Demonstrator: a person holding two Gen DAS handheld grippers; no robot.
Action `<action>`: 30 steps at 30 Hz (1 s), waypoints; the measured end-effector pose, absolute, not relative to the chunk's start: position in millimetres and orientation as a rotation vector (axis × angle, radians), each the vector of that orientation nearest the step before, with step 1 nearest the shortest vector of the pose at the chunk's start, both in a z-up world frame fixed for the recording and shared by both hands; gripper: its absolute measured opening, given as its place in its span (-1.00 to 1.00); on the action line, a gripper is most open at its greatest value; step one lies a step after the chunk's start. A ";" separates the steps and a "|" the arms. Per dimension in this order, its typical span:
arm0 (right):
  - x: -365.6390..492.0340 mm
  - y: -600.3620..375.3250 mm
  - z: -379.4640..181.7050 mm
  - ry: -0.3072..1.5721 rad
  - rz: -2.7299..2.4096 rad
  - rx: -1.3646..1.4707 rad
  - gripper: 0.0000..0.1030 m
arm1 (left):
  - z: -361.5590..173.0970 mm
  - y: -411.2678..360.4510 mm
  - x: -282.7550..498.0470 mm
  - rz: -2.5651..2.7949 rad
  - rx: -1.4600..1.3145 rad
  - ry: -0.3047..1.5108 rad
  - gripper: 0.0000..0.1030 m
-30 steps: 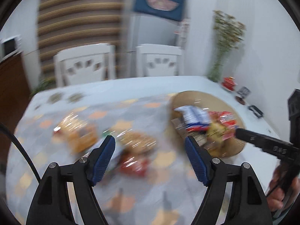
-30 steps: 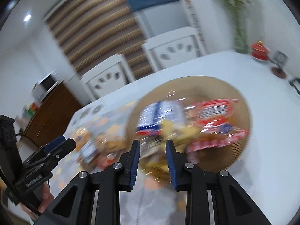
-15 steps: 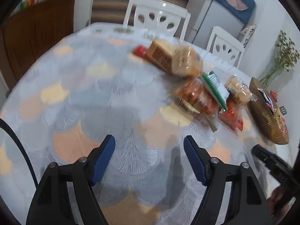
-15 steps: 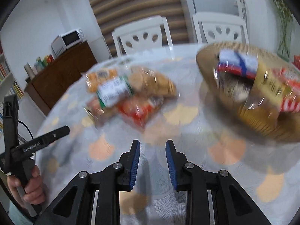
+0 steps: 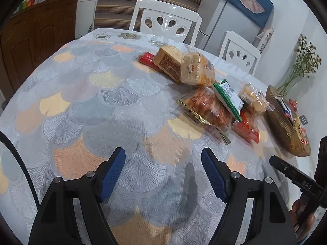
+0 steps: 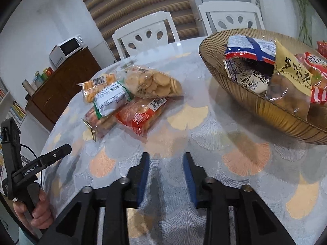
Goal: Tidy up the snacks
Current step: 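Withdraw both open tools from the bowl back toward the snack pile, then grasp the orange sausage-bread bag with left tool while right tool grasps the red bread bag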
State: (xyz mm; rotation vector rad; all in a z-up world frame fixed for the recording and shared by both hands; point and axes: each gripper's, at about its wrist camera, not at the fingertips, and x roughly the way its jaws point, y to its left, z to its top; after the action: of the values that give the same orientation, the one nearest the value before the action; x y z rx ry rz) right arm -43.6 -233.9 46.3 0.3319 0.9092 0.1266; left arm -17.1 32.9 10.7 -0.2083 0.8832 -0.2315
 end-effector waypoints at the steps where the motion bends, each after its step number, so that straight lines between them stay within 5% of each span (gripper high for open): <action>1: -42.7 -233.7 48.1 0.901 0.125 0.336 -0.03 | 10.7 32.4 -17.2 -0.229 -0.206 0.886 0.47; 8: -28.5 -231.3 57.8 0.993 0.165 0.484 -0.01 | 41.3 14.8 -13.3 -0.331 -0.150 0.906 0.52; 11: -3.6 -218.3 69.7 0.991 0.148 0.515 -0.01 | 61.8 -2.6 -0.6 -0.337 -0.050 0.828 1.00; 18: 45.9 -191.4 56.6 0.997 0.015 0.464 -0.01 | 35.5 -31.7 40.9 -0.423 0.088 0.874 0.97; 22: 55.1 -186.0 47.5 0.972 -0.026 0.423 0.24 | 18.3 -34.2 59.7 -0.434 0.073 0.919 0.97; 26: 56.1 -188.9 42.4 0.943 -0.026 0.434 0.24 | 11.1 -36.2 62.2 -0.449 0.040 0.955 0.95; 30: 52.6 -188.5 42.9 0.951 -0.026 0.408 0.06 | 12.9 -48.3 52.6 -0.430 0.090 0.928 0.48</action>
State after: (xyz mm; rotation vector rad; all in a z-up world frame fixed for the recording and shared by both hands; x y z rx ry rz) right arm 52.6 -188.5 43.0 0.4081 0.9514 -0.0256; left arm 52.6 -48.3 12.9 0.0896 0.9281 -0.4304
